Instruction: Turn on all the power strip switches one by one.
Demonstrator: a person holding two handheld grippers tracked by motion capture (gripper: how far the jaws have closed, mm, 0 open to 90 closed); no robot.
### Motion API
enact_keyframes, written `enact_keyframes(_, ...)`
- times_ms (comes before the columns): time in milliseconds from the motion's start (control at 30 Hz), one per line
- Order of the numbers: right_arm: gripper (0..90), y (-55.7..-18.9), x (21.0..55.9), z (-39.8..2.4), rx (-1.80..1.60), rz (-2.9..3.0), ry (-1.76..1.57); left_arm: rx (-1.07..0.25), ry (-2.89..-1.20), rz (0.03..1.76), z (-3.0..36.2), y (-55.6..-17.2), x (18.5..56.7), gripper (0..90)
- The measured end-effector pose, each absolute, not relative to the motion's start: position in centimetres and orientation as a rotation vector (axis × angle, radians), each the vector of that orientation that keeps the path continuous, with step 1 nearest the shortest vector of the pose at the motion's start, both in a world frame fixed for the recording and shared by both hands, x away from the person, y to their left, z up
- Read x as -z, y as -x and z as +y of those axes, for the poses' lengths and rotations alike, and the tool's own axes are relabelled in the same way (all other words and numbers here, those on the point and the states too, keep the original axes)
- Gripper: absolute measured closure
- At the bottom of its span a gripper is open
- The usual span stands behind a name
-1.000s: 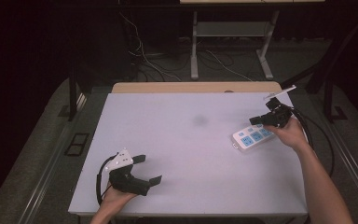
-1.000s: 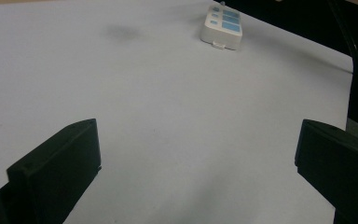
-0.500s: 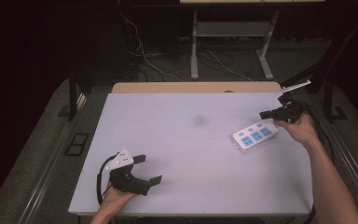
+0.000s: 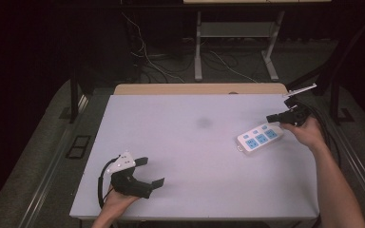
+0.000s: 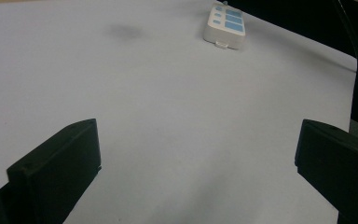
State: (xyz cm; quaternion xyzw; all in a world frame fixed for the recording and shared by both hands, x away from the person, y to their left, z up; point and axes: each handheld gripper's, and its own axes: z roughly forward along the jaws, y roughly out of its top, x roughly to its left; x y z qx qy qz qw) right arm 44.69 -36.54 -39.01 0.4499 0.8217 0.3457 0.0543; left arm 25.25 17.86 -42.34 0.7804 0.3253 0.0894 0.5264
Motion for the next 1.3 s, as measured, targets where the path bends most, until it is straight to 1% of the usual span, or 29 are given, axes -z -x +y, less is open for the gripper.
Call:
enact_keyframes(667,89.9,-44.8,41.4,-36.5,-1.030,2.513,-1.410,-0.216,-1.866,0.779,17.9,-25.2,42.4,0.0)
enact_keyframes(1300,89.9,-45.0,41.7,-35.7,-1.029,2.513,-1.383,-0.218,-1.868,0.778,17.8,-25.2,42.3,0.0)
